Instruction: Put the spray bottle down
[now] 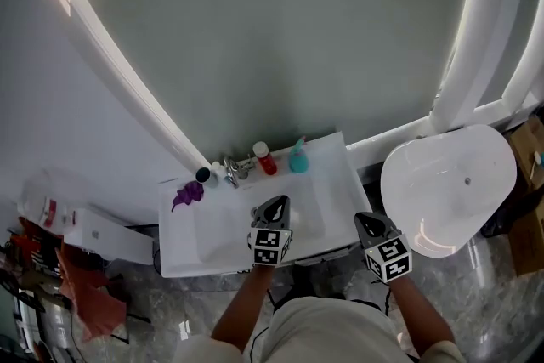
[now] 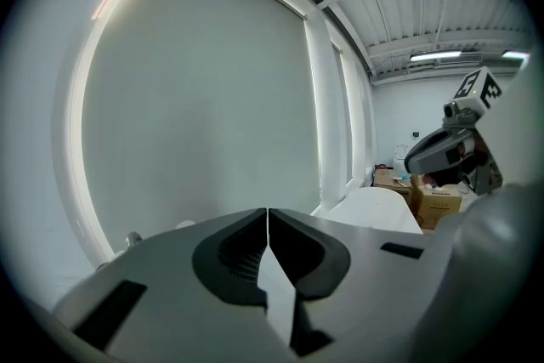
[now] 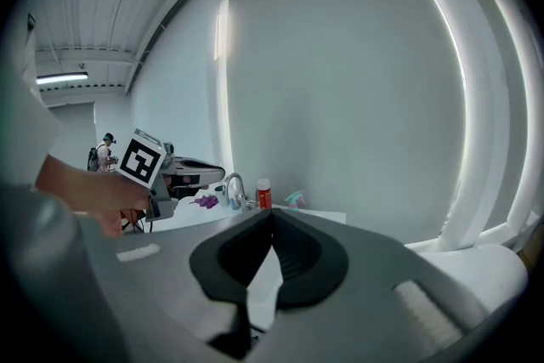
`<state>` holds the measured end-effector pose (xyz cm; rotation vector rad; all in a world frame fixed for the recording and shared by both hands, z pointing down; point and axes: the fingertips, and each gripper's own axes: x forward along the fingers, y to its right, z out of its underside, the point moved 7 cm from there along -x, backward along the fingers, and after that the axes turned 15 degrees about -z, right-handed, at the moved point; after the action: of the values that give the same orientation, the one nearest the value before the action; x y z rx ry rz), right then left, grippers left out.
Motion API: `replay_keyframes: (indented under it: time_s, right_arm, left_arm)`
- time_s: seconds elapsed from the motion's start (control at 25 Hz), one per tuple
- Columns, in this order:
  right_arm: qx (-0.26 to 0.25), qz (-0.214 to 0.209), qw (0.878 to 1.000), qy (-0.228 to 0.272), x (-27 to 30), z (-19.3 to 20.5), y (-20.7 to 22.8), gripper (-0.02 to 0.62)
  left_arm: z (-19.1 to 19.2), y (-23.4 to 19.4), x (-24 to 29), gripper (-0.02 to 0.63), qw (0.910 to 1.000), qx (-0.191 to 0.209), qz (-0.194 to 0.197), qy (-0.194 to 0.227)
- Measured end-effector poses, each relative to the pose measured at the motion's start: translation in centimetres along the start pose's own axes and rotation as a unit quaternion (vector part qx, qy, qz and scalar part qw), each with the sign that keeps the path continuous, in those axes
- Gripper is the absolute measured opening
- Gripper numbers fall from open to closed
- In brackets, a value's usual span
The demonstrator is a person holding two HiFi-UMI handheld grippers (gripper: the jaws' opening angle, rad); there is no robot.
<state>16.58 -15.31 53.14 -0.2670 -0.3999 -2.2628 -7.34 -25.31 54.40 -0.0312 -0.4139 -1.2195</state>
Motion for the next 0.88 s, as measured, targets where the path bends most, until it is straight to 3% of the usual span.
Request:
replay_keyframes:
  time_s: [0.44, 0.88]
  right_arm:
    - [-0.02, -0.056, 0.998, 0.011, -3.7, 1.1, -4.0, 0.01]
    - [-0.033, -0.066, 0.997, 0.019, -2.7, 0.3, -8.2, 0.01]
  left_arm:
    - [0.9, 2.1, -11.8, 0.011, 0.999, -0.037, 0.008, -0.024]
    - [3.3, -0.8, -17.9, 0.011, 0.9971, -0.07, 0.003, -0.029]
